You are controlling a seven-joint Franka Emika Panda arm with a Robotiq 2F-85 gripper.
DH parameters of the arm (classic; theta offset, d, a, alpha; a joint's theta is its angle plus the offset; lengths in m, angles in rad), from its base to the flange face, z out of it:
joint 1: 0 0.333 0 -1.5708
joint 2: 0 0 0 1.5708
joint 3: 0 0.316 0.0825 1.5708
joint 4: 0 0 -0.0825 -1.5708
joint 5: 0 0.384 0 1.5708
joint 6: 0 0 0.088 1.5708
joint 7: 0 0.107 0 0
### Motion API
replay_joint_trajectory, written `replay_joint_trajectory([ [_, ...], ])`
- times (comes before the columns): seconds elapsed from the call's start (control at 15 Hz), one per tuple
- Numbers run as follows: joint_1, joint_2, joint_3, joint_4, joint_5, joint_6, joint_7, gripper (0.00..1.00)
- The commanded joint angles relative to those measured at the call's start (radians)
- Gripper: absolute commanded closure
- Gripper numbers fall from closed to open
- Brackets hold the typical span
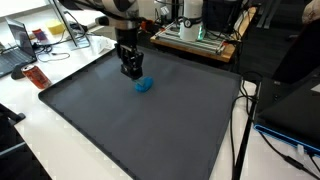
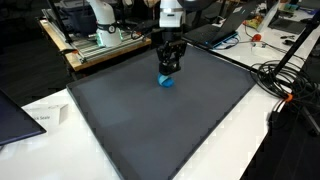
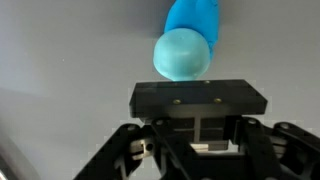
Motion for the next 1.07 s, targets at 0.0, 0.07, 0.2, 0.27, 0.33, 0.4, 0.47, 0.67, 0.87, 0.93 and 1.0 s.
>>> replay_joint_trajectory([
  [0.0, 0.006, 0.01, -0.019, -0.011, 0.0, -0.155, -0.006, 0.72],
  [0.07, 0.006, 0.005, -0.021, -0.016, 0.0, -0.165, -0.005, 0.72],
  [0.2, 0.008, -0.006, -0.026, -0.029, 0.0, -0.18, -0.005, 0.72],
  [0.27, 0.01, -0.013, -0.03, -0.036, 0.0, -0.186, -0.004, 0.72],
  [0.33, 0.009, -0.022, -0.03, -0.044, 0.0, -0.196, -0.001, 0.72],
  [0.4, 0.007, -0.033, -0.029, -0.053, 0.0, -0.208, 0.0, 0.72],
  [0.47, 0.002, -0.041, -0.024, -0.061, 0.0, -0.217, 0.001, 0.72],
  [0.67, 0.0, -0.073, -0.024, -0.092, 0.0, -0.256, 0.0, 0.72],
  [0.87, -0.006, -0.094, -0.021, -0.137, 0.0, -0.277, -0.026, 0.72],
  [0.93, -0.011, -0.101, -0.013, -0.153, 0.0, -0.278, -0.037, 0.72],
  [1.0, -0.012, -0.113, -0.014, -0.171, 0.0, -0.283, -0.047, 0.72],
])
